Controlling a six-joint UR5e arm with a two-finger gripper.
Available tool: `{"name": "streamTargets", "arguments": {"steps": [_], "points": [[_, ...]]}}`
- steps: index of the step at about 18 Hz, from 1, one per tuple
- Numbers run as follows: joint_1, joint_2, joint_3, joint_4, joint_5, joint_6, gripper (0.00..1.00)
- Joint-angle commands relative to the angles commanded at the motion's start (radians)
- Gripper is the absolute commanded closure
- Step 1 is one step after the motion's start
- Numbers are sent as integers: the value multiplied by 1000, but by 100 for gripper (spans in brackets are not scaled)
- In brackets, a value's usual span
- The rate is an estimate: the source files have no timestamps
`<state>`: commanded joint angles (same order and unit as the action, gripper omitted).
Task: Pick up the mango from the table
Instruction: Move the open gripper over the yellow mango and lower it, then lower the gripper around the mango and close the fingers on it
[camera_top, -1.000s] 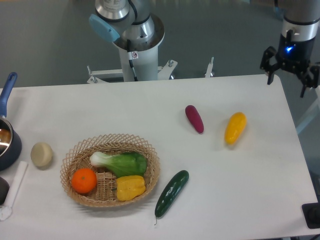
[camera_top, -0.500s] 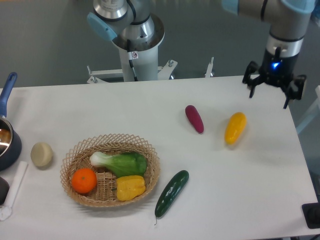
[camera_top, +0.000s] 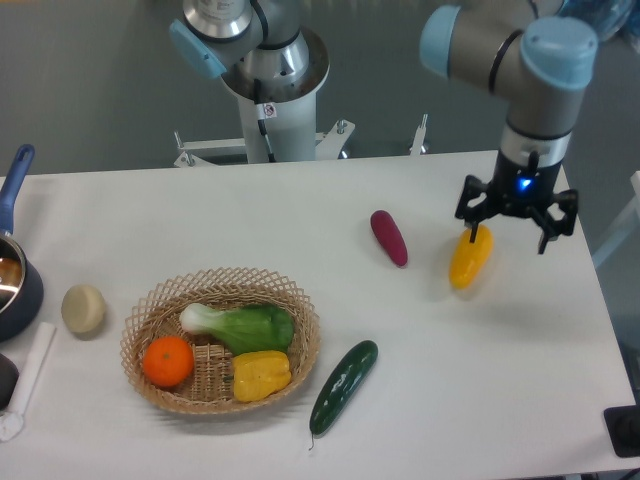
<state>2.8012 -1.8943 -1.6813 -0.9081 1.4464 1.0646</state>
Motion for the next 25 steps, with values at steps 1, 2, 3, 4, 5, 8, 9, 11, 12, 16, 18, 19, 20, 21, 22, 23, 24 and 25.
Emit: {"name": "streamTargets", "arguments": {"steps": [1, 2, 3, 4, 5, 8, 9, 11, 12, 16, 18, 19, 20, 21, 22, 23, 24, 25], "points": [[-18, -17, 0, 5, 15, 3, 0], [-29, -43, 2, 3, 69, 30, 0], [-34, -48, -4, 2, 110, 64, 0], [-40, -49, -14, -2, 127, 101, 0], [-40, -51, -23, -2, 135, 129, 0], [-37, -61, -46, 2, 137, 179, 0], [-37, -66, -50, 3, 146, 216, 0], [-35, -74, -54, 5, 152, 277, 0], [-35, -80, -55, 6, 152, 291, 0], [-34, -88, -69, 11, 152, 291, 0], [-34, -89, -87, 18, 152, 290, 0], [-32, -91, -92, 18, 152, 290, 0], [-32, -91, -92, 18, 152, 290, 0], [-31, -92, -97, 18, 152, 290, 0], [-28, -92, -103, 18, 152, 290, 0], [-23, -92, -106, 18, 152, 290, 0], [-23, -92, -107, 20, 152, 290, 0], [-22, -97, -106, 20, 152, 290, 0]]}}
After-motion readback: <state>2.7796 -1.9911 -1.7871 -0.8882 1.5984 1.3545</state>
